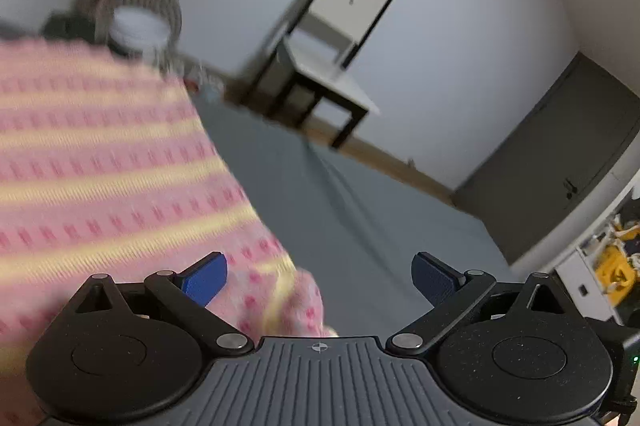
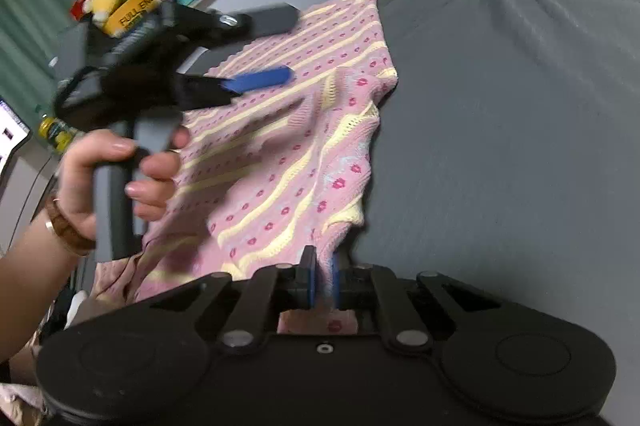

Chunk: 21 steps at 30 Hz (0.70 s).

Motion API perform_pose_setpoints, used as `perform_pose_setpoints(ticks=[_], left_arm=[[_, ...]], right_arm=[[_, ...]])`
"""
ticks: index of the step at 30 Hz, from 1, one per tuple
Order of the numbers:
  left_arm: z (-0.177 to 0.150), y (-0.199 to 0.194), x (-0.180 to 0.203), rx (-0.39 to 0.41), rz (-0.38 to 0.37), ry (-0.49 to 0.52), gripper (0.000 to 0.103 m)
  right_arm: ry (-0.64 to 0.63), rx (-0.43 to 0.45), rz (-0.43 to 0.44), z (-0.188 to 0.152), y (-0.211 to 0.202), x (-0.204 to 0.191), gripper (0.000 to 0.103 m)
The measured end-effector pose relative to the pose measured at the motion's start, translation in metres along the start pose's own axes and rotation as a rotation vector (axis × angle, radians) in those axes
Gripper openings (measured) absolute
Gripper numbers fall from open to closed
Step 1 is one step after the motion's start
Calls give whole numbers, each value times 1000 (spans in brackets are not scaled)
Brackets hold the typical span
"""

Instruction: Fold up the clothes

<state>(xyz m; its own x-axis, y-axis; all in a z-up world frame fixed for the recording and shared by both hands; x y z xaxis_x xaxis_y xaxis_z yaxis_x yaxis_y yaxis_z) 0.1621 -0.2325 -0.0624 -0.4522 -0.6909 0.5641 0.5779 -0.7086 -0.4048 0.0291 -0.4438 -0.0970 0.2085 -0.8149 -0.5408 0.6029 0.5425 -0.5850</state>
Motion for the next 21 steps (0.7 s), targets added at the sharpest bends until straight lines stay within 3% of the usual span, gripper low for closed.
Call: perform_pose_setpoints(ticks=[4,6,9,11,12,13,14,18,21], left_arm=[[-20,25,5,-45,70,83,99],[-21,31,6,-22,86,105,99],[-17,31,10,-24,101,103,99],[-9,24,6,-19,94,69,99],[-5,18,4,-8,89,53,99],[-3,9,3,13,80,45,99],[-1,2,3,31,71,47,99],[-5,-46,-1,72,40,73,99],[-15,-83,-9,101,94,65,99]], right_arm=[[-4,-43,-18,-2,4,0,8],[-17,-65,-6,-2,5,-3,8],[-3,-82,2,-1,6,-2,9],[-1,-71,1,2,5,-2,16],[-6,-43,-17,5,0,-2,22],[-6,-4,-38,8,-5,-1,37],[-1,41,-55,11,-10,1,45],[125,232,-128,21,-24,19,46],[199,323,-113,28,-21,26,46]])
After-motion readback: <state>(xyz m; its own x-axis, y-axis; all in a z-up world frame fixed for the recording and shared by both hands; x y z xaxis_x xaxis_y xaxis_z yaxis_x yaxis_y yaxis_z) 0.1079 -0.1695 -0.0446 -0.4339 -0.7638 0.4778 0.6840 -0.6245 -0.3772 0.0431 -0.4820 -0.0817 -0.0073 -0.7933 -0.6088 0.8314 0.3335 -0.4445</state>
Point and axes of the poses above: each gripper's, at about its wrist camera, not at the fingertips, and y roughly the way its jaws point, x to its right, z to its top, the point moved 1 cm from there along y, roughly the way its jaws point, and after that the axes turned 9 degrees about x, right-handed, at the moved point
